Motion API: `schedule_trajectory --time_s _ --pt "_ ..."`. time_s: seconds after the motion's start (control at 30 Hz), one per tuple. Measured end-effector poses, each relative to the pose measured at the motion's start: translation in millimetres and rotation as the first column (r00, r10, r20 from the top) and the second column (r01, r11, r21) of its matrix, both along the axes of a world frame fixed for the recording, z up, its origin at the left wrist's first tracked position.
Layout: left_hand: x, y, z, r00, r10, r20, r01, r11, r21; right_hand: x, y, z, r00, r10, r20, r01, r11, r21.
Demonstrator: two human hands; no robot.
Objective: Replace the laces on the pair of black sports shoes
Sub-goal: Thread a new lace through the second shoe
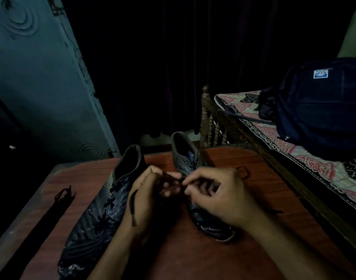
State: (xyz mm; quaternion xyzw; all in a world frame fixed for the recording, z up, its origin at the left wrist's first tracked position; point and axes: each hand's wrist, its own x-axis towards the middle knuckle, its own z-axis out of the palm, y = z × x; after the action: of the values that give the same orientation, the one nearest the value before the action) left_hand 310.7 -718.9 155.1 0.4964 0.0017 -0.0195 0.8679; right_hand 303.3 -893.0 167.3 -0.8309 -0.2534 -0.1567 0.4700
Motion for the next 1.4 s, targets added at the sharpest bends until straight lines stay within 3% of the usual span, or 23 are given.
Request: schedule_trajectory --time_s 0.07,0.1,0.13,0.23,0.3,0.5,0.63,0.7,0.83,0.87,1.03,1.1,1.2,1.27,1.37,1.4 --pt "-1 3 -3 1.000 0.030 -0.006 -0.030 1.000 0.005 15 -19 -1 0.979 -0.202 -0.014 0.203 0.976 0.074" --pt "-3 6 -4 0.999 0.043 0.013 -0.044 0.997 0.064 22 -28 -3 0.966 -0.251 -0.061 0.255 0.964 0.077" --pt "-2 8 -7 0.996 0.058 0.069 -0.072 0.974 0.216 27 -35 -4 0.958 -0.269 -0.102 0.275 0.960 0.050" --pt "-2 14 -17 0.949 -0.102 0.300 -0.141 0.712 0.688 33 -47 -7 0.968 -0.165 -0.190 0.132 0.976 -0.174" --pt "-1 13 -16 0.934 -0.169 0.315 -0.161 0.587 0.793 32 -50 -7 0.969 -0.081 -0.234 0.013 0.960 -0.280" --pt "3 15 -19 0.933 -0.085 0.350 -0.247 0.557 0.793 30 -46 -5 0.968 0.011 -0.251 -0.094 0.942 -0.322" --pt "5 15 -20 0.919 -0.068 0.388 -0.306 0.496 0.812 31 -47 -5 0.969 -0.034 -0.245 -0.040 0.956 -0.292" --pt "7 13 -23 0.933 -0.020 0.360 -0.293 0.542 0.788 33 -48 -6 0.966 -0.068 -0.251 0.008 0.972 -0.233" --pt "5 9 -23 0.969 -0.009 0.248 -0.166 0.721 0.673 33 -43 -12 0.975 -0.093 -0.200 0.071 0.991 -0.115" --pt "5 10 -24 0.970 -0.004 0.244 -0.165 0.725 0.668 33 -41 -14 0.975 -0.106 -0.194 0.087 0.991 -0.104" --pt "6 10 -22 0.954 -0.017 0.301 -0.223 0.630 0.744 36 -36 -19 0.980 -0.091 -0.174 0.105 0.992 0.069" --pt "-2 11 -14 0.936 -0.105 0.336 -0.223 0.562 0.797 35 -34 -19 0.983 -0.075 -0.168 0.105 0.979 0.175" --pt "-16 20 -1 0.921 -0.266 0.285 -0.099 0.547 0.831 33 -27 -20 0.982 -0.104 -0.160 0.146 0.950 0.275" --pt "-22 32 6 0.902 -0.389 0.186 -0.003 0.426 0.905 33 -22 -20 0.977 -0.167 -0.131 0.198 0.939 0.281" --pt "-27 51 17 0.848 -0.526 0.064 -0.029 0.074 0.997 33 -21 -19 0.972 -0.219 -0.084 0.234 0.925 0.300" --pt "-28 53 21 0.841 -0.537 0.065 -0.072 0.007 0.997 32 -20 -18 0.973 -0.220 -0.070 0.231 0.920 0.316"
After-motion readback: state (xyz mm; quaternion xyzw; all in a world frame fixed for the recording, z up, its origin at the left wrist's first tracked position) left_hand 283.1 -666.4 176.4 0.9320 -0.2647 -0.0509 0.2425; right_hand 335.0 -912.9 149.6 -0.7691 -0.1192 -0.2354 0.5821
